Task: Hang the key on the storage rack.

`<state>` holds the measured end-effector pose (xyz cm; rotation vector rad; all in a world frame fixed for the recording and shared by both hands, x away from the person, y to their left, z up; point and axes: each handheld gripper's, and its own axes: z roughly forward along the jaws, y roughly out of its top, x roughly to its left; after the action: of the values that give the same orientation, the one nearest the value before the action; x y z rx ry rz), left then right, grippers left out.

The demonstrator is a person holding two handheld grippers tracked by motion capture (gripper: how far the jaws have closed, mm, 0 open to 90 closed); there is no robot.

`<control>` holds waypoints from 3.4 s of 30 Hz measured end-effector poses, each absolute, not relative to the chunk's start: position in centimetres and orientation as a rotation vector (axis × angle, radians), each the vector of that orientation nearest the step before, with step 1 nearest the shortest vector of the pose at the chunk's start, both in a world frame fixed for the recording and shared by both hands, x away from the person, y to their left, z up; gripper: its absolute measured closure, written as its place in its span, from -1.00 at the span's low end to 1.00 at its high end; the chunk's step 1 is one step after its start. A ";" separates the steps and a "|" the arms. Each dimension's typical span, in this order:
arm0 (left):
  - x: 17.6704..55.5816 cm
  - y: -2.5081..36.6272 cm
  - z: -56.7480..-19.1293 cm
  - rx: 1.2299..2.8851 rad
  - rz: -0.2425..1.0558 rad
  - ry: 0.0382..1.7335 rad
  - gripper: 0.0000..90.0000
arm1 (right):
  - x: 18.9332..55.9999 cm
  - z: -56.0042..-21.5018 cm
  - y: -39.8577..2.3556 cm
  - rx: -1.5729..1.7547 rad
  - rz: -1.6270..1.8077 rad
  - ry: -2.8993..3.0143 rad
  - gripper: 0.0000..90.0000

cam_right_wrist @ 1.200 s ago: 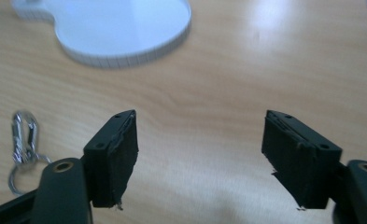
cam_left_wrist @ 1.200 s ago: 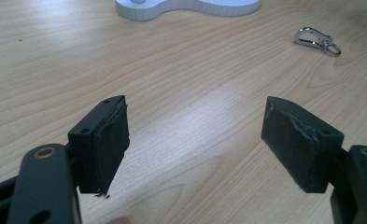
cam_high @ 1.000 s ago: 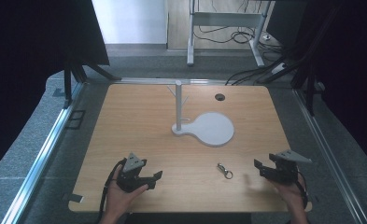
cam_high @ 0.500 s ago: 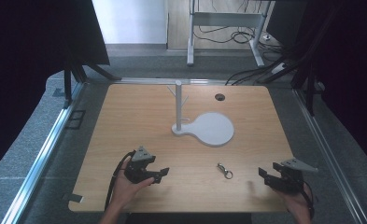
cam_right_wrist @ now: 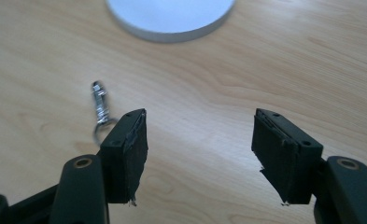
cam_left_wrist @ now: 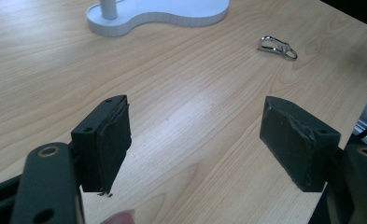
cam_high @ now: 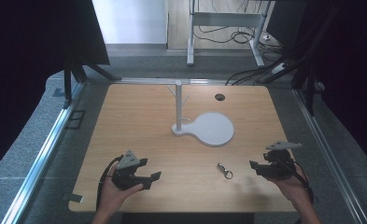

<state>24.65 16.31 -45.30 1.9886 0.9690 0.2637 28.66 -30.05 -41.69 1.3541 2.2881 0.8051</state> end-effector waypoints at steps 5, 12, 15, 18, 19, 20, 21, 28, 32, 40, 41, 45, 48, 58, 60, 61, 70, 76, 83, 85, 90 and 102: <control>24.7 16.5 -45.6 1.983 0.261 0.991 -0.44 | 28.3 -40.3 -28.0 1.255 0.788 2.401 -0.10; 25.3 15.8 -46.7 2.012 0.239 1.012 -0.44 | 28.8 -39.9 -26.3 1.183 0.747 2.491 0.00; 25.4 15.8 -46.9 2.021 0.235 1.013 -0.44 | 29.2 -40.2 -25.7 1.186 0.733 2.523 0.03; 25.4 15.9 -46.9 2.016 0.231 1.014 -0.44 | 29.5 -40.5 -24.8 1.171 0.700 2.559 0.06; 25.4 15.9 -46.8 2.014 0.228 1.014 -0.44 | 29.6 -40.6 -24.5 1.165 0.686 2.567 0.07; 25.4 15.9 -46.8 2.014 0.228 1.014 -0.44 | 29.6 -40.6 -24.5 1.165 0.686 2.567 0.07; 25.3 15.9 -46.8 2.013 0.227 1.011 -0.44 | 29.7 -40.8 -23.9 1.144 0.650 2.587 0.10; 25.3 15.8 -46.7 2.018 0.222 0.998 -0.44 | 30.5 -41.8 -22.0 1.123 0.567 2.645 0.23; 25.4 15.8 -46.7 2.023 0.220 0.993 -0.44 | 31.1 -42.6 -21.2 1.113 0.518 2.677 0.30; 25.6 16.1 -46.6 2.022 0.221 1.001 -0.44 | 32.0 -43.9 -20.2 1.098 0.443 2.725 0.41; 25.6 16.1 -46.6 2.023 0.223 1.001 -0.44 | 32.4 -44.2 -20.0 1.105 0.422 2.740 0.44; 25.6 16.1 -46.6 2.029 0.222 0.999 -0.44 | 32.8 -44.8 -19.7 1.111 0.390 2.759 0.45; 25.7 16.1 -46.7 2.031 0.222 1.002 -0.44 | 33.0 -45.1 -19.5 1.103 0.369 2.771 0.47; 25.7 15.7 -46.9 2.048 0.219 0.995 -0.44 | 33.6 -46.2 -19.3 1.112 0.331 2.791 0.54; 25.7 15.7 -46.9 2.050 0.217 0.995 -0.44 | 33.7 -46.4 -19.3 1.121 0.332 2.787 0.54; 25.7 15.6 -47.0 2.052 0.217 0.994 -0.44 | 33.7 -46.4 -19.3 1.121 0.332 2.787 0.54; 25.8 15.5 -47.2 2.065 0.216 0.993 -0.44 | 34.0 -47.3 -19.4 1.125 0.332 2.799 0.64; 25.8 15.3 -47.4 2.073 0.213 0.991 -0.44 | 33.9 -47.6 -19.3 1.111 0.315 2.806 0.73; 25.9 15.0 -47.7 2.086 0.209 0.994 -0.44 | 33.6 -47.7 -19.1 1.100 0.298 2.790 0.87; 25.9 15.0 -47.7 2.087 0.208 0.994 -0.44 | 33.6 -47.7 -19.1 1.100 0.297 2.791 0.88; 26.0 15.1 -47.7 2.087 0.212 0.995 -0.44 | 33.7 -47.7 -19.5 1.103 0.295 2.783 0.89; 26.0 15.0 -47.6 2.086 0.212 0.991 -0.43 | 33.5 -44.8 -19.9 1.086 0.404 2.718 0.89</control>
<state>25.96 15.04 -47.56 2.0856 0.9907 0.2124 33.48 -19.93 -44.82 1.0862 2.7179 0.4037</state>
